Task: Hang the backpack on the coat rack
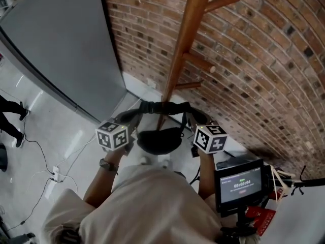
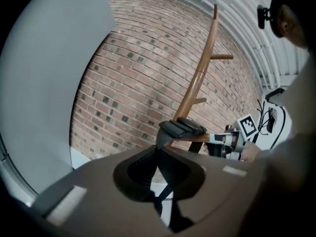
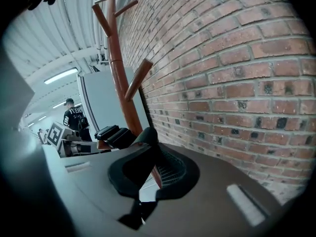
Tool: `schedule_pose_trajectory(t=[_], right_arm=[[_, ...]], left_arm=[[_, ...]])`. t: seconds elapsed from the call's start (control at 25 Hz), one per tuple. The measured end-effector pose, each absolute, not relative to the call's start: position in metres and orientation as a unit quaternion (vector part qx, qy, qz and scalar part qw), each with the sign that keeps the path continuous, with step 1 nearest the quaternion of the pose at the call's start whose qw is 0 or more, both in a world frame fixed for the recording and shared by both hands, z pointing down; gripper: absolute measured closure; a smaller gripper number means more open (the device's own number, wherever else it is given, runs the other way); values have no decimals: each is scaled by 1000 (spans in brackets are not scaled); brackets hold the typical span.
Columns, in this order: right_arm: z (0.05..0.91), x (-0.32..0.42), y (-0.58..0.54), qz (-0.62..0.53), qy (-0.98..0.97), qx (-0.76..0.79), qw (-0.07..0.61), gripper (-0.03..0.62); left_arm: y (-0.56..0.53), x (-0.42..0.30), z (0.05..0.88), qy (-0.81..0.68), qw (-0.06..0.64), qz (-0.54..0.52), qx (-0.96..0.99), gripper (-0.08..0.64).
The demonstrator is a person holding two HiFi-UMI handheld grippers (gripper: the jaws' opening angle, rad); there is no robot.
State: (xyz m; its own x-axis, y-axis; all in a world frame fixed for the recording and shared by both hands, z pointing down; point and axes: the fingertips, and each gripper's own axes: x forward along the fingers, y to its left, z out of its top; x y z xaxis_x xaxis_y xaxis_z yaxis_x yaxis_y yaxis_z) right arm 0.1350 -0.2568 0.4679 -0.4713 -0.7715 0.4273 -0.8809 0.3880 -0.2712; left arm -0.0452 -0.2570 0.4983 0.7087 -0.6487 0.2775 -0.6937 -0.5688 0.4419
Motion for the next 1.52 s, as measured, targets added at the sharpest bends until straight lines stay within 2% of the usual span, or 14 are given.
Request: schedule_pose_trajectory(t=[0.76,1.52], right_arm=[[530,120,-248,276,-814,486,161,584],[568,94,-238,333,-814,455,142,583]], left_arm=[[-245,-26,548,-369,300,93,875,554],[-231,0,574,-327,322,118,881,552]])
